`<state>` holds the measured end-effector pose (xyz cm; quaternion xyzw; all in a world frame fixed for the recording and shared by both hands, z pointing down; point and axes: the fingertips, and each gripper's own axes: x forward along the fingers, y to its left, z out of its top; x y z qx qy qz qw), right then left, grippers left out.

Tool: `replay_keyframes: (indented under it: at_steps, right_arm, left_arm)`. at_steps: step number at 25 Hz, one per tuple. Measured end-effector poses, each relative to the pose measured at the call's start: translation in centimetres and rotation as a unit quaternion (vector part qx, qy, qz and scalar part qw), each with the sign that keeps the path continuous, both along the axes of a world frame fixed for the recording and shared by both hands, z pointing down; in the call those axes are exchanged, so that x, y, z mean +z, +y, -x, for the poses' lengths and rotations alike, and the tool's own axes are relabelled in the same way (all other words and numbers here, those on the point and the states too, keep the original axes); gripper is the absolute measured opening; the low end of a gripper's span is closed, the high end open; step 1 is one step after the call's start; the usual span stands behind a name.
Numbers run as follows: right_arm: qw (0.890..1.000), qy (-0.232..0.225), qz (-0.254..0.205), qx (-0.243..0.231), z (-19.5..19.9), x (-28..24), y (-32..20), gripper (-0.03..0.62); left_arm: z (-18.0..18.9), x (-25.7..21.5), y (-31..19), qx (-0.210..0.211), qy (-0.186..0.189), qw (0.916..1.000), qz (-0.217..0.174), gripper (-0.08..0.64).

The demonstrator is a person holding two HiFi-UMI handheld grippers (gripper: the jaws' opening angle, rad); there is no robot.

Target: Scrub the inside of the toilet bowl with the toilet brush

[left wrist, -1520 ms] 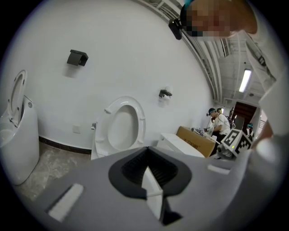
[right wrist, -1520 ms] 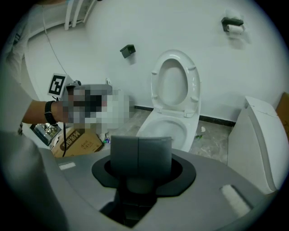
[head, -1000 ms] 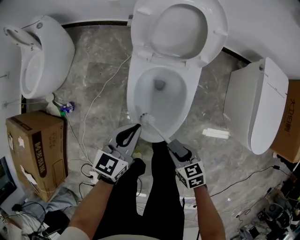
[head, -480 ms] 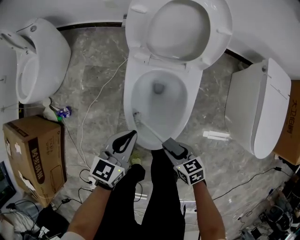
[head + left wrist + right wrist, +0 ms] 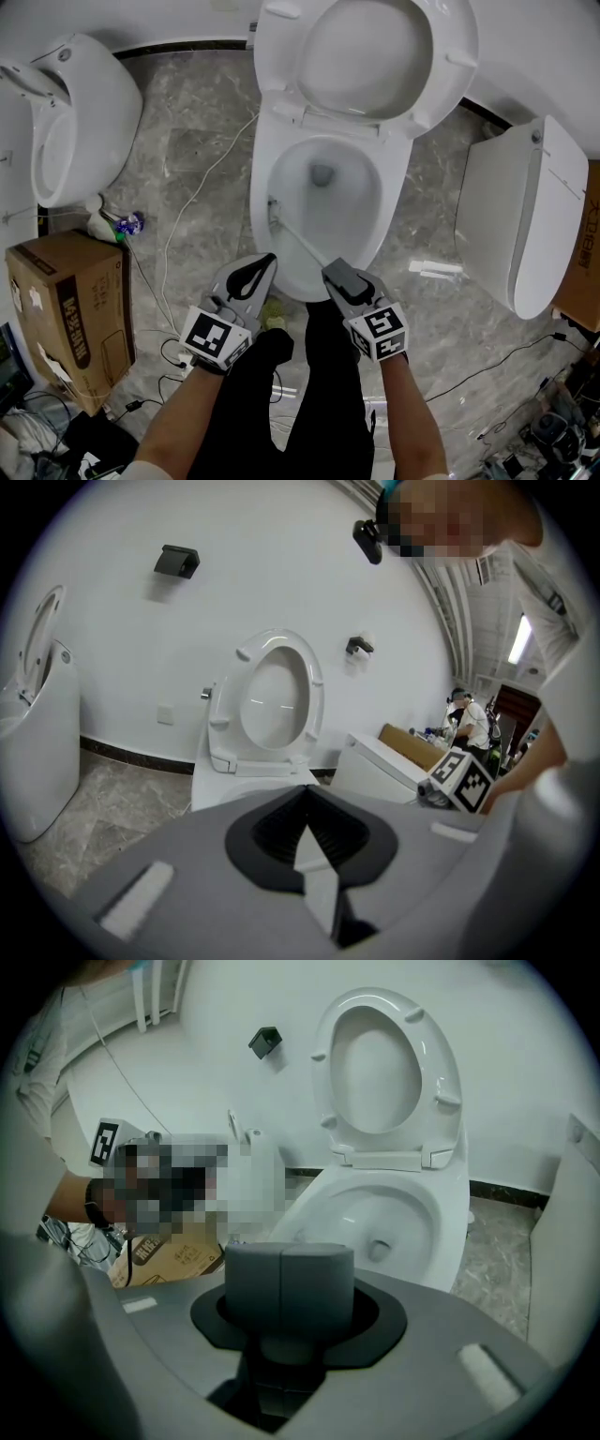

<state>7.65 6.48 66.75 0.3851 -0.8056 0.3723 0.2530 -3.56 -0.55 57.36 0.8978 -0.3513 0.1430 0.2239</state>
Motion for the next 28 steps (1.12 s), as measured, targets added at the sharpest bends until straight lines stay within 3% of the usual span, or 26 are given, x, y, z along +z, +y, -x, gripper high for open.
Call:
replay_keyframes:
  at_steps: [28]
  right_arm:
    - [0.994, 0.019, -0.074, 0.081, -0.7, 1.2, -9.4, 0.167]
  left_arm:
    - [-0.9, 2.7, -4.9, -0.014, 0.015, 0.9998, -0.009, 0.006]
